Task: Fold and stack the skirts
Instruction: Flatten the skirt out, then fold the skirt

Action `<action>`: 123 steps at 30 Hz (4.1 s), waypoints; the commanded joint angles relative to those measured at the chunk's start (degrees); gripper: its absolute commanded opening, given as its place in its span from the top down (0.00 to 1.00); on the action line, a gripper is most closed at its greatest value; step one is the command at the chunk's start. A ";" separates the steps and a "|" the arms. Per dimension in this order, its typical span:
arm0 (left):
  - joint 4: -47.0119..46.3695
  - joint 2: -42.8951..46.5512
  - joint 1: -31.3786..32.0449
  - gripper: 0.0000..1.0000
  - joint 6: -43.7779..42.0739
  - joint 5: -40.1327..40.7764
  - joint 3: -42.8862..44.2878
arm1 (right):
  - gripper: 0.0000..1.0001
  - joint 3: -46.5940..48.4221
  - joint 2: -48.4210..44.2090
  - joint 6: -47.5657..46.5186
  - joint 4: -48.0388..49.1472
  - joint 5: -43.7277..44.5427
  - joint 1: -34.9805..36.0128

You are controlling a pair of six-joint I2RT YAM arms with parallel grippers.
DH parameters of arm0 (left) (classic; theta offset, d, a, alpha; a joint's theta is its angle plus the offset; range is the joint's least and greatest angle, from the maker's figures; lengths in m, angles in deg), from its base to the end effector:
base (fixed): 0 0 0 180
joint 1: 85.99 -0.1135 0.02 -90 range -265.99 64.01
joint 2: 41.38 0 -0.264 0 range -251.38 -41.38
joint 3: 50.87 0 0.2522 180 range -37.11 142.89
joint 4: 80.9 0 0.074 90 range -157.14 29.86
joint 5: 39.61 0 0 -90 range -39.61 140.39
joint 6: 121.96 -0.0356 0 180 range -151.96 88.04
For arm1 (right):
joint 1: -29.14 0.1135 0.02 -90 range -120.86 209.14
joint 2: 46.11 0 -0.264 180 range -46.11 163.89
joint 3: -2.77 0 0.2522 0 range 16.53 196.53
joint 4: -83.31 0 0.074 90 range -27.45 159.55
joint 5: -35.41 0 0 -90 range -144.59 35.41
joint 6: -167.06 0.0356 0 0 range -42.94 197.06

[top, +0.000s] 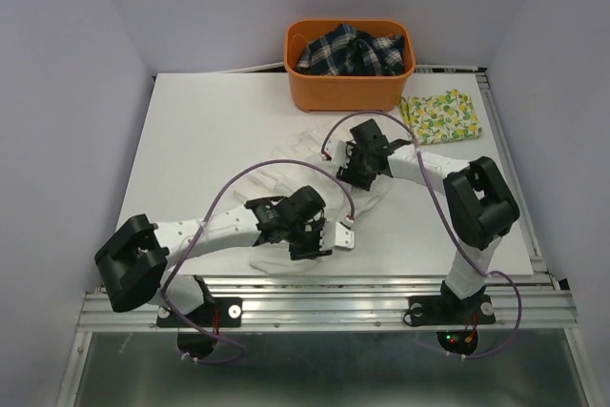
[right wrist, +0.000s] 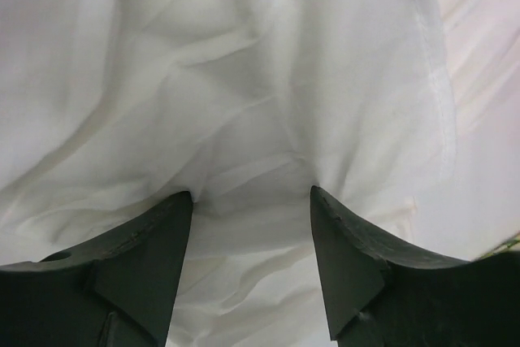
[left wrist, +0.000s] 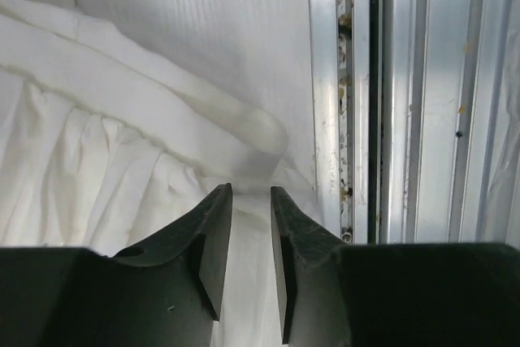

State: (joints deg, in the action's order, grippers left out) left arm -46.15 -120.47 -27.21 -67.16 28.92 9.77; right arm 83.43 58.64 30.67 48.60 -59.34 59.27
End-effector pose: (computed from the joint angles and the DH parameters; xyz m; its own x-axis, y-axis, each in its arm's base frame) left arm 0.1306 -0.2406 0.2071 0.1851 0.7295 -0.6584 0.9824 -0.1538 0.1058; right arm 0.3221 0.1904 0.1722 -0.1212 -0.9046 -0.4086 -0.9063 0.2688 -0.3262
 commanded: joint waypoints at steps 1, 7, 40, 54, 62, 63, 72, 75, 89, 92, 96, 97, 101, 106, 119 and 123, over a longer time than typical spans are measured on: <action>-0.61 3.49 -2.25 0.62 6.27 -1.55 5.67 | 0.33 5.87 -1.73 5.16 3.81 -1.22 -0.95; 4.22 5.88 -22.81 0.62 4.72 -2.44 12.71 | 0.31 5.71 -13.68 14.65 0.48 -4.38 -2.09; 7.56 -3.61 -6.06 0.70 -2.69 1.62 2.94 | 0.47 23.53 13.36 31.10 -21.59 -23.28 -13.87; 8.97 -4.12 -28.78 0.29 -4.08 -6.21 29.57 | 0.16 36.73 12.84 28.45 -29.49 -31.25 -17.91; 12.14 -26.98 -37.95 0.09 -5.32 -7.62 50.23 | 0.11 31.11 15.57 34.79 -29.77 -35.85 -17.91; 11.79 -28.56 -38.13 0.08 -5.32 -7.27 52.68 | 0.11 30.41 15.66 34.79 -29.59 -35.76 -17.91; 4.68 -42.54 -38.66 0.08 -2.25 -5.77 62.01 | 0.17 26.27 18.38 34.70 -26.34 -33.48 -17.91; 2.39 -45.09 -38.57 0.08 -0.84 -5.42 63.60 | 0.23 26.18 19.44 35.22 -25.28 -33.65 -17.91; 4.22 -54.24 -38.13 0.05 -3.73 -0.58 65.63 | 0.53 25.04 18.92 29.88 -23.96 -36.46 -17.91; 6.33 -54.15 -37.52 0.09 -5.57 -0.67 64.49 | 0.58 23.82 17.60 26.80 -24.49 -36.99 -17.91; 7.22 -52.49 -37.25 0.34 -6.98 -1.46 60.19 | 0.67 21.18 14.70 22.75 -23.53 -37.08 -17.91; 7.22 -51.96 -37.34 0.40 -6.99 -1.81 59.40 | 0.69 20.65 14.08 22.31 -23.00 -37.00 -17.39; 6.78 -48.62 -38.65 0.69 -5.41 -3.39 58.24 | 0.81 18.71 11.27 20.73 -20.10 -34.98 -15.98; 6.25 -46.51 -40.85 1.00 -1.55 -2.53 65.70 | 0.99 18.53 8.63 21.43 -13.87 -32.61 -15.45; 7.13 -41.96 -42.96 1.00 -2.42 0.82 80.41 | 0.99 29.96 7.58 12.57 -5.24 -21.96 -15.45; 4.24 -32.73 -42.96 1.00 -4.26 0.29 69.00 | 0.99 29.00 4.34 8.61 -5.07 -24.86 -15.98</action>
State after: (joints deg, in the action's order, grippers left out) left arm -39.05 -163.53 -69.50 -69.26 28.64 84.39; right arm 110.92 68.46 44.94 42.08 -83.50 43.86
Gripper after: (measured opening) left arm 0.019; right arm 0.040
